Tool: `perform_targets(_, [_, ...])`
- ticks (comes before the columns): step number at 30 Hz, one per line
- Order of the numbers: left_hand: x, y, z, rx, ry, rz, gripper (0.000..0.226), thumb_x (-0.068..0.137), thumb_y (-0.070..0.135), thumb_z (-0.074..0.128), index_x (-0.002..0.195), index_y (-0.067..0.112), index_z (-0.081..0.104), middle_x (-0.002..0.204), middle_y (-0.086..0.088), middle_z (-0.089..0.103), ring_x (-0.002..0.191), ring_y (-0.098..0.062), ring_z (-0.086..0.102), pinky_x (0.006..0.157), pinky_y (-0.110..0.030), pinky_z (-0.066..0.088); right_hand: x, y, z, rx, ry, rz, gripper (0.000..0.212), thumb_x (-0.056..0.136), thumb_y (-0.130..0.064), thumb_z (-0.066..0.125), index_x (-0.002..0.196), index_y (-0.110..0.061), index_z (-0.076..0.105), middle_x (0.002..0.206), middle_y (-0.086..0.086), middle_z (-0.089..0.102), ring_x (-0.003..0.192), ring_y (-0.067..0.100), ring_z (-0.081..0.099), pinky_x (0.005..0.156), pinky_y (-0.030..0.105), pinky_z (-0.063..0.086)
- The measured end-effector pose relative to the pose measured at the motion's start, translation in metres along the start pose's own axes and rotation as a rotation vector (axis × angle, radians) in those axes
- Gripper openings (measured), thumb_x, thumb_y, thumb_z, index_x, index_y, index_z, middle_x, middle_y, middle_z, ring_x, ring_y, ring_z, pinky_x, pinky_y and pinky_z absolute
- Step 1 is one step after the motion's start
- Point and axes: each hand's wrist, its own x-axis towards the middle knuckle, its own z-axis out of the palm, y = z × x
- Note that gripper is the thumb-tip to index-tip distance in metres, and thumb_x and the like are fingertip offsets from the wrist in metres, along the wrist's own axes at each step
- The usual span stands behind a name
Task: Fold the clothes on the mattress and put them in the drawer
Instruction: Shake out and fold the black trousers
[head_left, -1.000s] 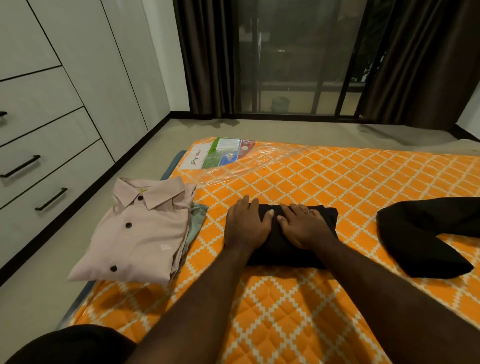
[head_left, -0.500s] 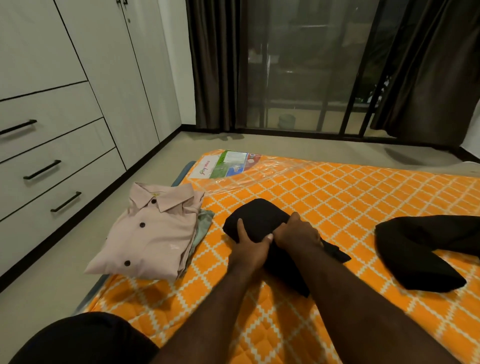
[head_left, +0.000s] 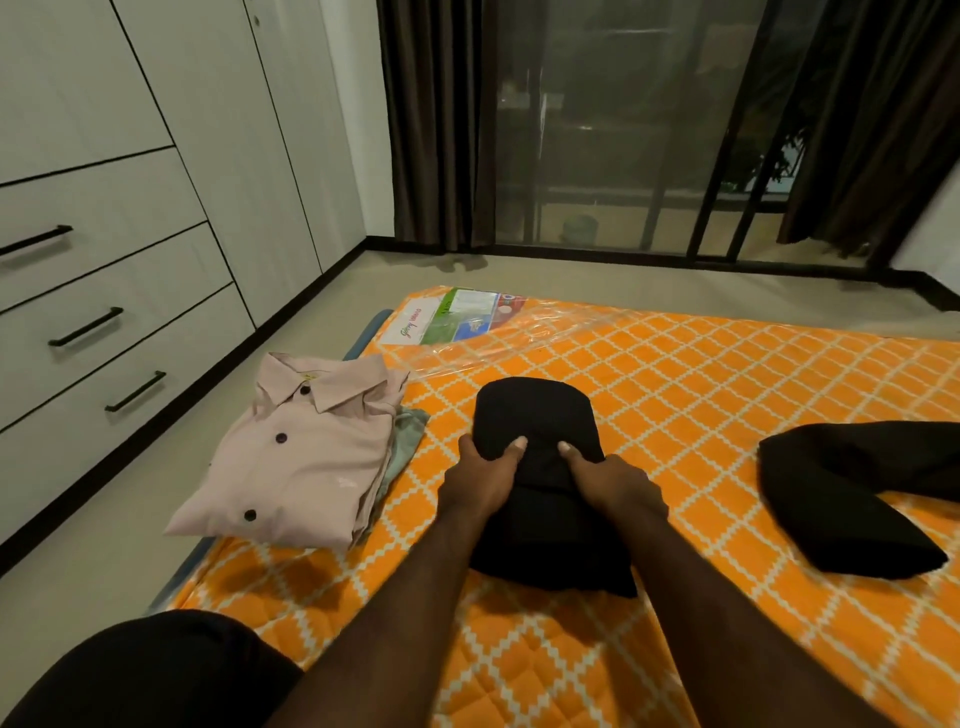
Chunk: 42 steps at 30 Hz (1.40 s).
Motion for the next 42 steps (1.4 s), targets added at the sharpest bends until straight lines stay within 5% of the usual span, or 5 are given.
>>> perform_targets(5, [0.003, -0.006, -0.018, -0.566, -0.349, -0.014, 0.093, 0.068, 0.033, 0.094, 0.144, 0.034, 0.041, 0.128, -0.001, 0.065, 0.109, -0.028, 0.069, 0.094, -0.049, 0.058, 0.009, 0.007, -0.016, 0.651, -0.344, -0.005, 0.100, 0.061, -0.078, 0.079, 0.133, -0.010, 0.064, 0.122, 0.015, 0.072, 0.100, 0.037, 0.073, 0.091, 0.049, 0.060])
perform_targets(10, [-0.001, -0.013, -0.010, -0.842, -0.297, 0.105, 0.065, 0.079, 0.011, 0.083, 0.135, 0.030, 0.057, 0.127, -0.009, 0.069, 0.106, -0.034, 0.071, 0.090, -0.059, 0.057, -0.007, 0.007, -0.031, 0.903, -0.611, -0.177, 0.047, 0.094, -0.046, 0.066, 0.127, -0.012, 0.069, 0.117, 0.016, 0.074, 0.103, 0.036, 0.073, 0.079, 0.041, 0.061])
perform_targets(24, [0.049, 0.034, -0.032, -1.241, -0.223, 0.259, 0.052, 0.097, 0.049, 0.060, 0.137, 0.016, 0.062, 0.136, -0.012, 0.064, 0.125, -0.031, 0.061, 0.102, -0.046, 0.049, 0.071, -0.083, -0.020, 1.337, -0.256, -0.503, 0.049, 0.093, -0.009, 0.068, 0.140, -0.017, 0.057, 0.130, 0.012, 0.069, 0.114, 0.038, 0.069, 0.090, 0.051, 0.059])
perform_targets(33, [0.117, 0.042, -0.017, -1.184, 0.099, 0.383, 0.080, 0.085, 0.033, 0.078, 0.150, 0.049, 0.034, 0.148, 0.005, 0.052, 0.132, -0.019, 0.055, 0.111, -0.045, 0.046, 0.167, -0.187, 0.030, 1.437, -0.302, -0.494, 0.055, 0.092, -0.006, 0.069, 0.144, -0.016, 0.054, 0.136, 0.015, 0.065, 0.122, 0.041, 0.064, 0.098, 0.058, 0.054])
perform_targets(42, [0.135, -0.004, 0.021, -1.009, 0.106, 0.057, 0.084, 0.089, 0.045, 0.072, 0.158, 0.033, 0.024, 0.160, 0.002, 0.036, 0.137, -0.015, 0.046, 0.113, -0.038, 0.041, 0.197, -0.234, 0.117, 1.218, -0.296, -0.487, 0.060, 0.089, -0.011, 0.077, 0.143, -0.013, 0.052, 0.131, 0.010, 0.068, 0.117, 0.032, 0.068, 0.091, 0.047, 0.060])
